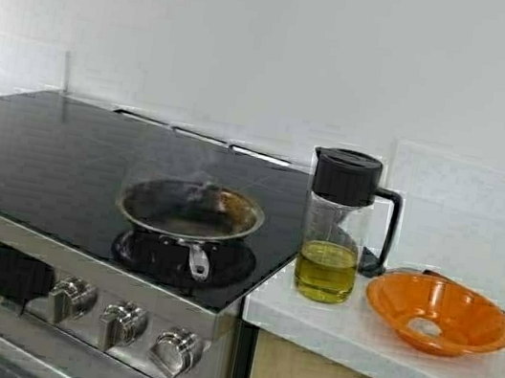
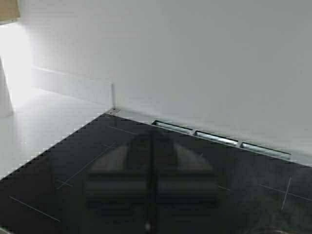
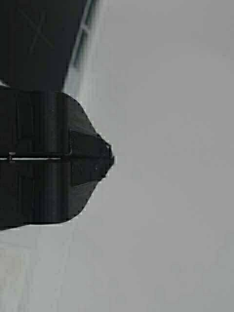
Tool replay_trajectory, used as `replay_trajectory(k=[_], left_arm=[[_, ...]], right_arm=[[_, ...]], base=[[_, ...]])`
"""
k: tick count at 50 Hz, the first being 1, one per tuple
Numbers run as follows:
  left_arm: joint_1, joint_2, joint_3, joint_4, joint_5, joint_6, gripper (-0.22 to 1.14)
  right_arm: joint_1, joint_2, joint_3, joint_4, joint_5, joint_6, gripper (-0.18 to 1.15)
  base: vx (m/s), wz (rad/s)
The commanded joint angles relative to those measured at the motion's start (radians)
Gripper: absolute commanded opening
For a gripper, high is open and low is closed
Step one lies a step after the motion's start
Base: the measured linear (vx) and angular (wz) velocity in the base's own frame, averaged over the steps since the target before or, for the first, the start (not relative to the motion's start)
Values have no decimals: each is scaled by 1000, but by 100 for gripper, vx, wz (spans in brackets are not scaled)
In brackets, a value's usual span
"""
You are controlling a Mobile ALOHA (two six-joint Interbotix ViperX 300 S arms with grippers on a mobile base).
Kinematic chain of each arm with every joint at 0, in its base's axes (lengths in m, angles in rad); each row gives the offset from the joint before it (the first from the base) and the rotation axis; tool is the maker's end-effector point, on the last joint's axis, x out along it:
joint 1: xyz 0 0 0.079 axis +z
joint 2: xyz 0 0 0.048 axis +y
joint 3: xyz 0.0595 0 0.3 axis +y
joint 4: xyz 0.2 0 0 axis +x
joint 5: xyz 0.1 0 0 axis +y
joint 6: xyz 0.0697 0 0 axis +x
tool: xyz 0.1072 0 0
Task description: Add oil to the pan and cook the shrimp and serve it
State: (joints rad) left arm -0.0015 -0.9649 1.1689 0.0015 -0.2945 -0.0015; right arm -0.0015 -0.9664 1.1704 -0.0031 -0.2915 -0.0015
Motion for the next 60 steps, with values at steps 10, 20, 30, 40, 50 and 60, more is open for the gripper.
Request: replay_trajectory(k=[10, 20, 30, 40, 50, 60], left_arm=[[-2, -25, 14, 6, 26, -3, 4], [-2, -26, 23, 6, 28, -8, 3], [-2, -26, 23, 6, 29, -9, 3], [-2, -26, 26, 6, 29, -9, 3], [-2, -26, 29, 6, 29, -11, 3], [-2, -26, 31, 6, 32, -11, 3]], right_arm=[[239, 130, -17, 9, 29, 64, 84], [360, 387, -20, 43, -121, 61, 101], [454, 672, 18, 216, -356, 61, 102], [612, 994, 37, 477, -663, 48, 102], [733, 1224, 18, 686, -799, 51, 102], [756, 1333, -17, 724, -825, 57, 102]], base=[[0, 0], [0, 0], [0, 0], [0, 0], [0, 0], [0, 0]])
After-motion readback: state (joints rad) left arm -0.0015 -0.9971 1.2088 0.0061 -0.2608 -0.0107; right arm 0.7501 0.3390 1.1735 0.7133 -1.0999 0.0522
